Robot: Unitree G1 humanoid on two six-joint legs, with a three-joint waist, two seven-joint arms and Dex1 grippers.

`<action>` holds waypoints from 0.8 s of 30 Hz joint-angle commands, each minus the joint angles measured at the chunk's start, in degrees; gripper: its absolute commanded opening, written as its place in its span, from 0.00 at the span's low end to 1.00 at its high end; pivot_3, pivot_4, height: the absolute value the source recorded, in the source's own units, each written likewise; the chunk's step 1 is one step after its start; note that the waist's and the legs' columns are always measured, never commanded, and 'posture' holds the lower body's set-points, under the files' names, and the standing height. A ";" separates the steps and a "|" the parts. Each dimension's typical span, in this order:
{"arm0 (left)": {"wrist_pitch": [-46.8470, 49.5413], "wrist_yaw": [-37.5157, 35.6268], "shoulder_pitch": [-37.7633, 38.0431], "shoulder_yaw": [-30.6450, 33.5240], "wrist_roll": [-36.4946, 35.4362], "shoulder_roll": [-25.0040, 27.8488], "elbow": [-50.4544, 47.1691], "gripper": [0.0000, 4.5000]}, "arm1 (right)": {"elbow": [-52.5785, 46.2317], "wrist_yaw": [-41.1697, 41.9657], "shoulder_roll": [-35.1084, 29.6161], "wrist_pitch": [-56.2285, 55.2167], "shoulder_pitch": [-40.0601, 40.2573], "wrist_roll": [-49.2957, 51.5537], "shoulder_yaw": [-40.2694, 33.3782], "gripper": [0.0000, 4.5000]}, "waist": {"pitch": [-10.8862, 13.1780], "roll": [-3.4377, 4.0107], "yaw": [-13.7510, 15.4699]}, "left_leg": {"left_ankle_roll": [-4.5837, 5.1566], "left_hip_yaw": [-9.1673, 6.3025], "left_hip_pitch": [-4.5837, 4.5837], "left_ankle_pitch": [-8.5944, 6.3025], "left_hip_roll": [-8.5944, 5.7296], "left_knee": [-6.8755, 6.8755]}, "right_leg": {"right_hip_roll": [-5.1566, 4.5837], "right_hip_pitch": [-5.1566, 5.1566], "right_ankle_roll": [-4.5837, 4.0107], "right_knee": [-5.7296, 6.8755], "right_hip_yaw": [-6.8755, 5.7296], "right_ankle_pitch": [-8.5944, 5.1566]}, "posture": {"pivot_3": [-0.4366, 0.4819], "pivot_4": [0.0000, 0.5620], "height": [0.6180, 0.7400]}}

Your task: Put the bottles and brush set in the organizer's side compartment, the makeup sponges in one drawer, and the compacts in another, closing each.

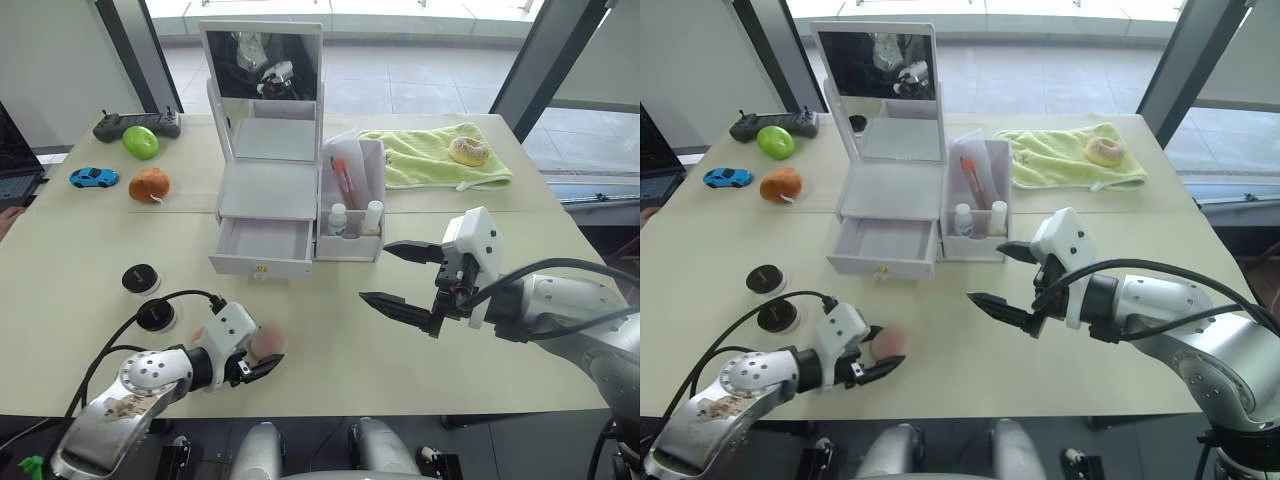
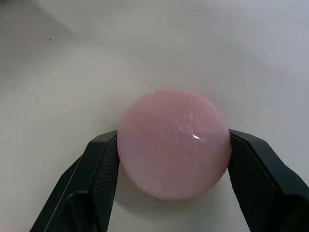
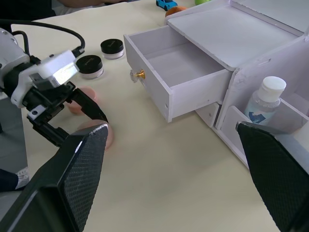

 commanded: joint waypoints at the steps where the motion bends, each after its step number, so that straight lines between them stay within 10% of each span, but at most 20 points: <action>1: -1.96 -9.49 -1.79 10.95 -9.82 3.77 -0.75 0.66 | -0.47 0.58 0.62 -1.30 -0.96 -0.46 -0.65 1.00 | 0.00 0.01 0.00 | 0.00 0.01 0.01 0.00 0.00 0.00 | -0.01 0.01 0.00 -0.01 0.00 0.00 | 0.48 0.27 1.00; 7: -1.06 -25.08 -5.11 21.31 -17.43 16.79 5.11 0.66 | 0.91 1.37 2.47 -2.00 -2.51 -3.08 1.42 1.00 | 0.07 0.11 -0.19 | 0.00 0.04 0.03 0.00 0.01 -0.01 | 0.00 -0.02 -0.21 -0.01 0.00 -0.12 | 0.48 0.27 1.00; 11: -1.50 -25.03 -26.54 13.70 -13.75 21.29 20.81 0.66 | 1.34 1.42 4.16 -2.28 -3.17 -5.28 2.91 1.00 | 0.22 -0.02 0.41 | 0.02 -0.16 0.04 0.01 0.00 0.00 | 0.17 -0.18 -0.38 -0.03 -0.07 -0.22 | 0.48 0.27 1.00; 18: -9.03 -31.16 -56.09 -6.97 1.47 15.53 42.77 0.66 | 1.15 1.07 6.83 -2.17 -5.48 -7.76 5.26 1.00 | 0.16 -0.07 -0.07 | 0.03 -0.12 -0.07 0.02 -0.11 0.07 | 0.20 0.01 -0.06 0.00 0.07 0.02 | 0.48 0.27 1.00; 24: -16.00 -38.51 -63.22 -14.64 8.59 10.22 53.60 0.66 | 1.77 1.17 7.80 -1.73 -8.72 -10.46 7.32 1.00 | 0.17 -0.06 -0.69 | 0.11 -0.22 -0.09 0.07 -0.06 0.05 | 0.36 -0.09 -0.40 0.10 0.06 0.20 | 0.48 0.27 1.00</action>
